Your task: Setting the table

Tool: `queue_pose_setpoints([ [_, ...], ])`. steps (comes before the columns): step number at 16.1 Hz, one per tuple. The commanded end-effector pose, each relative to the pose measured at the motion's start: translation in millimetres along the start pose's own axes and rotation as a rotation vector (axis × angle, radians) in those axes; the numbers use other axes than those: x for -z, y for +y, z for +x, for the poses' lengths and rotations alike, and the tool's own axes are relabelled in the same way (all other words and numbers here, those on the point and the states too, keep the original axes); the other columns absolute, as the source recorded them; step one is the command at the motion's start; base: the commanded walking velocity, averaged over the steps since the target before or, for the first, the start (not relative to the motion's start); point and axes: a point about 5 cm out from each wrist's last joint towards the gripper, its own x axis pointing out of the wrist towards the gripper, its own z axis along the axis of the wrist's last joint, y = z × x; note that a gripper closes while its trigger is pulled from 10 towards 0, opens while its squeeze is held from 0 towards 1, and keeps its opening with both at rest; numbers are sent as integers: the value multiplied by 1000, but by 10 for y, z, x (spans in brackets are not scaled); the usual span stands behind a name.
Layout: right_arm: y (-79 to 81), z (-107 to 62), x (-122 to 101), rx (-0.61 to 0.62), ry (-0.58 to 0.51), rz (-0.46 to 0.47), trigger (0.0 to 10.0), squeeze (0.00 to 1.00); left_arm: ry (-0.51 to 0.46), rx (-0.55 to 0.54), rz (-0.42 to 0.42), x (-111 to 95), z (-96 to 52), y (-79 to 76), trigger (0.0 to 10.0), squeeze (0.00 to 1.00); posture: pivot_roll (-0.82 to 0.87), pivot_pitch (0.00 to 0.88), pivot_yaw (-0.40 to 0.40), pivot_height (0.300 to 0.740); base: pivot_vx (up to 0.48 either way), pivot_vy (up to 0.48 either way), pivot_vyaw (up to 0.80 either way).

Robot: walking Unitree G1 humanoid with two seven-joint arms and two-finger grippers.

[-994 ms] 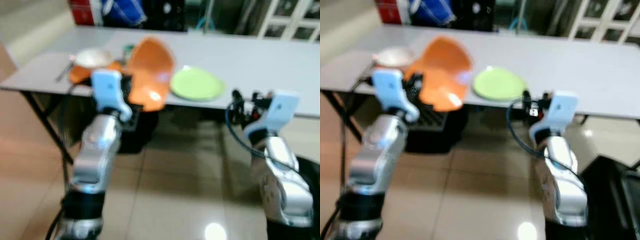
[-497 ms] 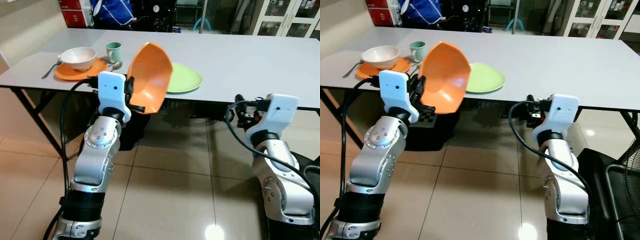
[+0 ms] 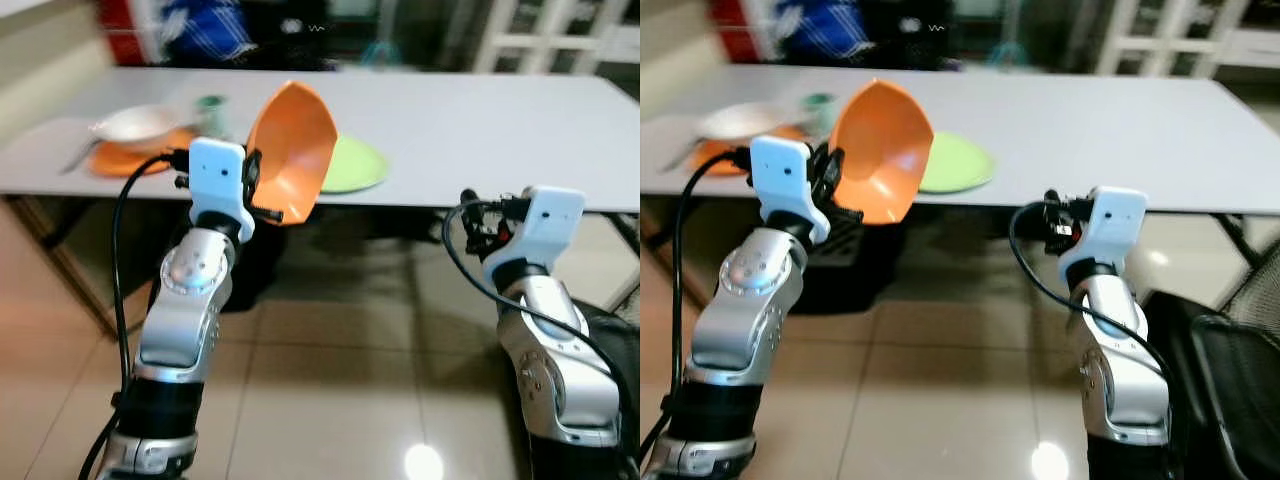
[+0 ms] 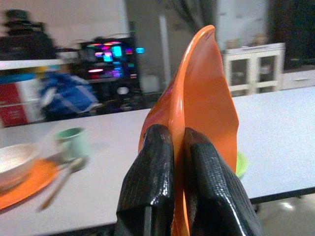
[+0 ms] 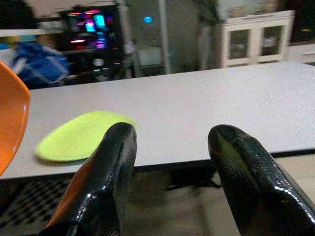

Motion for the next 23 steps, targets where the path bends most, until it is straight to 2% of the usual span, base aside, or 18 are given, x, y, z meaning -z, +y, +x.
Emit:
queue_pose_setpoints([
  [1, -9, 13, -12, 7, 4, -2, 10000, 0, -59, 14, 3, -131, 45, -14, 10000, 0, -54, 0, 27, 740, 446, 0, 0],
  [6, 13, 27, 6, 5, 13, 27, 10000, 0, -58, 27, -13, -135, 58, 14, 10000, 0, -49, 0, 30, 740, 449, 0, 0],
  [10, -33, 22, -1, 11, 11, 31, 10000, 0, -56, 32, -21, -134, 65, -1, 10000, 0, -52, 0, 33, 740, 457, 0, 0],
  [20, -22, 20, -5, 15, 11, 38, 10000, 0, -47, 45, -27, -123, 73, 3, 10000, 0, -55, 0, 38, 740, 457, 0, -685],
  [23, -32, 22, -4, 17, 10, 31, 10000, 0, -47, 49, -27, -123, 79, -6, 10000, 0, -55, 0, 38, 740, 456, 0, 0],
])
